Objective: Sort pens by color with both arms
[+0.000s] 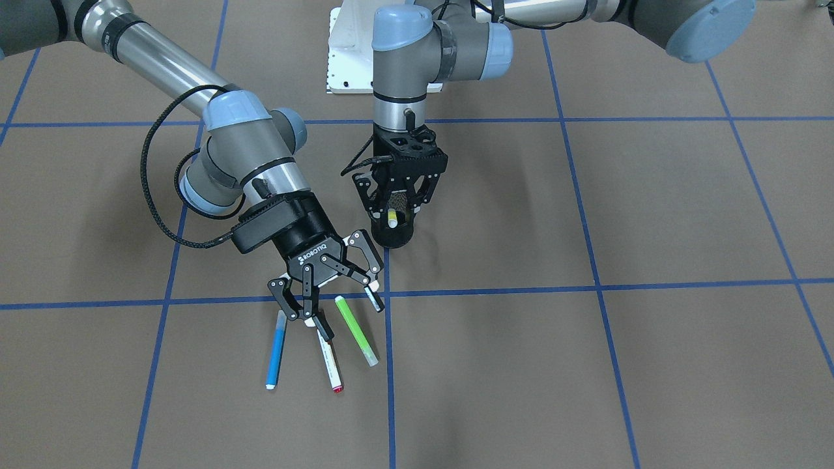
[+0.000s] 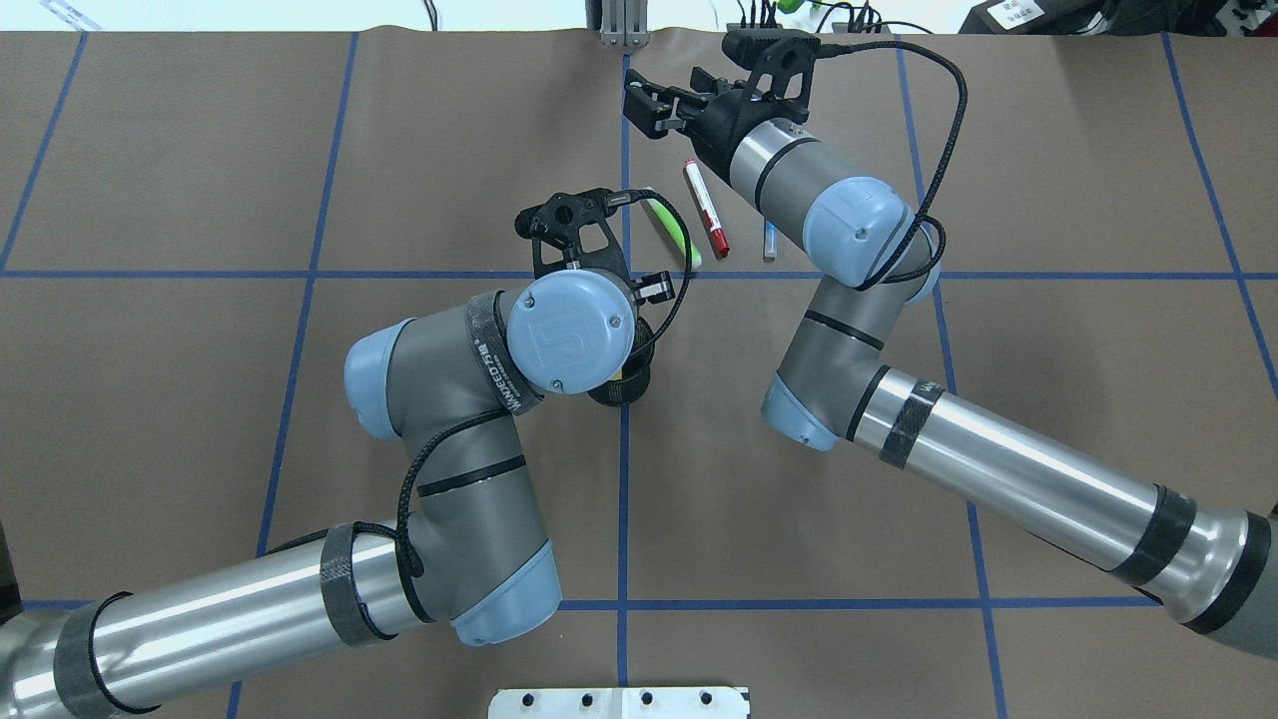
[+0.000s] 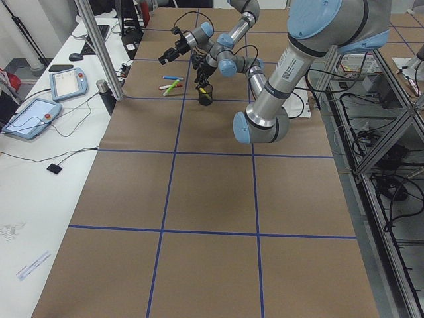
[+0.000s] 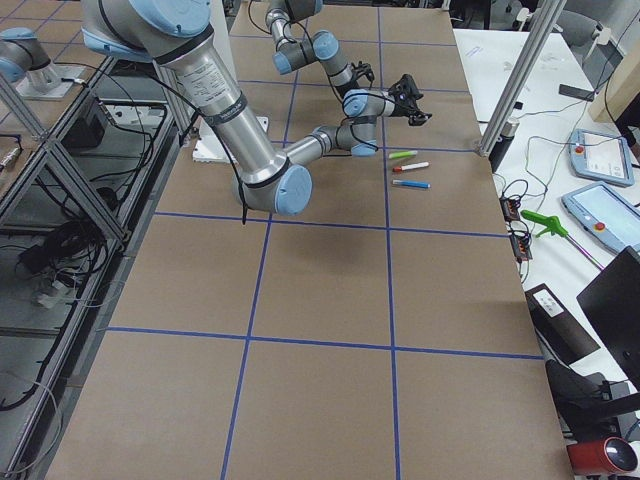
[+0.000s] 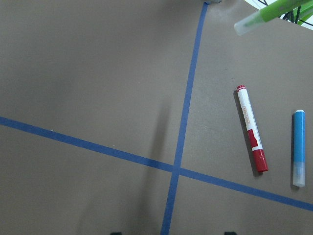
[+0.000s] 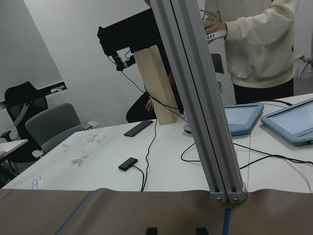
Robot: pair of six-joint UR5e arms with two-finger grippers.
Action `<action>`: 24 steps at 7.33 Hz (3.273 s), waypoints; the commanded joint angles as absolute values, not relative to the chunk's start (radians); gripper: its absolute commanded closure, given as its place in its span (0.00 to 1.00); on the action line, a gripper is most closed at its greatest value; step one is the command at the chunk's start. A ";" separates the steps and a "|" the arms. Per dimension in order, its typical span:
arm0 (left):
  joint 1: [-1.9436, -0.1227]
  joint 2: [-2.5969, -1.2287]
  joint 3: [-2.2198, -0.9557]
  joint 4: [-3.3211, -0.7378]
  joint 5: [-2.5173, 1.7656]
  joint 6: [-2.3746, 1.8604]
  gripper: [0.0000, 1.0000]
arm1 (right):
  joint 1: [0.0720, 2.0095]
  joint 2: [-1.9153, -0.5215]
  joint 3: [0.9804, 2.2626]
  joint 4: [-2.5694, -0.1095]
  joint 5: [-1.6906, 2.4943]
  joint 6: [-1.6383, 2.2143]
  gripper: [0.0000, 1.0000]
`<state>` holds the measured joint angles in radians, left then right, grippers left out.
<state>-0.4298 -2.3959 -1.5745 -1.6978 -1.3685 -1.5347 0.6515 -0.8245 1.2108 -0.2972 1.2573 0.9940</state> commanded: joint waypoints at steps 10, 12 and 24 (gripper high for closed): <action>-0.420 -2.395 -1.673 -1.628 -1.341 -1.494 1.00 | 1.011 -0.894 1.387 -1.140 1.848 1.032 0.01; -0.423 -2.396 -1.832 -1.466 -1.347 -1.425 1.00 | 1.020 -0.905 1.478 -1.424 1.964 1.026 0.00; -0.617 -2.612 -1.317 -1.802 -1.241 -1.459 1.00 | 1.307 -1.391 1.710 -1.605 2.277 0.299 0.00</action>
<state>-0.6160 -2.5913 -1.3689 -1.7822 -1.2718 -1.4405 1.2553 -1.3333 1.7154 -1.6133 2.2760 0.4135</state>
